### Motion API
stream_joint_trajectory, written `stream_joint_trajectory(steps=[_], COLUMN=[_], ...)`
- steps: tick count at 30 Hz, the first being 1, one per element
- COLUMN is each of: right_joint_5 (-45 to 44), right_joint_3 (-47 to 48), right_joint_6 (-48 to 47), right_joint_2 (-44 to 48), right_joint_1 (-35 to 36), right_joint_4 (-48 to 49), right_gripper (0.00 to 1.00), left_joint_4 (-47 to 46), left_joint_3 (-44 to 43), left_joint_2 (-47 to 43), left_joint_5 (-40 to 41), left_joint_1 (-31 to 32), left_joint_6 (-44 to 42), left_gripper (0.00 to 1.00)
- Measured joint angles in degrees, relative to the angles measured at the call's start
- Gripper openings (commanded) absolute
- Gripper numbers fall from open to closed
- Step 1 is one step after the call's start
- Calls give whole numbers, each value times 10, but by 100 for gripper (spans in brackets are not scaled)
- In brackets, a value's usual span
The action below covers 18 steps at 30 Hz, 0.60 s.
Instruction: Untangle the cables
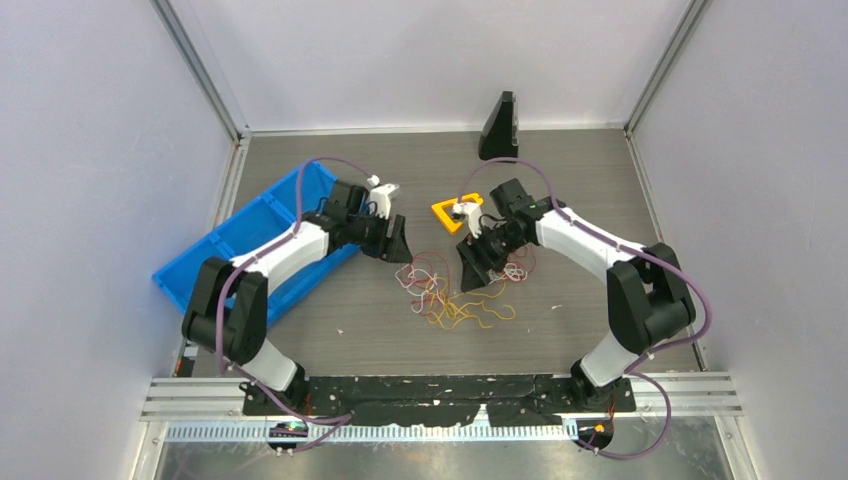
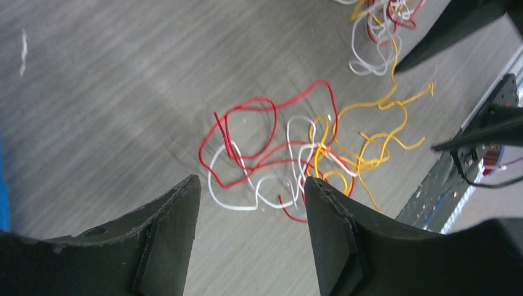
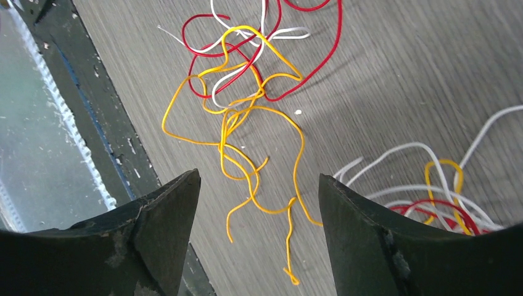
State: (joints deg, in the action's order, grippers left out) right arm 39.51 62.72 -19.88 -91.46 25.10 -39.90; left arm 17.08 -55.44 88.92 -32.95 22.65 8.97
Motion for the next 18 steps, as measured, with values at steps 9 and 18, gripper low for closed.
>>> stream_joint_trajectory(steps=[9, 18], right_joint_5=[-67, -125], right_joint_3=[-53, -75], right_joint_6=[-80, -177], right_joint_2=[-24, -21], right_joint_1=[33, 47], right_joint_4=[21, 5], right_gripper=[76, 6], left_joint_4=[-10, 14], left_joint_3=[-43, -45], left_joint_2=[79, 113], left_joint_5=[25, 25], left_joint_1=[23, 42], left_joint_6=[16, 11], left_gripper=[66, 0])
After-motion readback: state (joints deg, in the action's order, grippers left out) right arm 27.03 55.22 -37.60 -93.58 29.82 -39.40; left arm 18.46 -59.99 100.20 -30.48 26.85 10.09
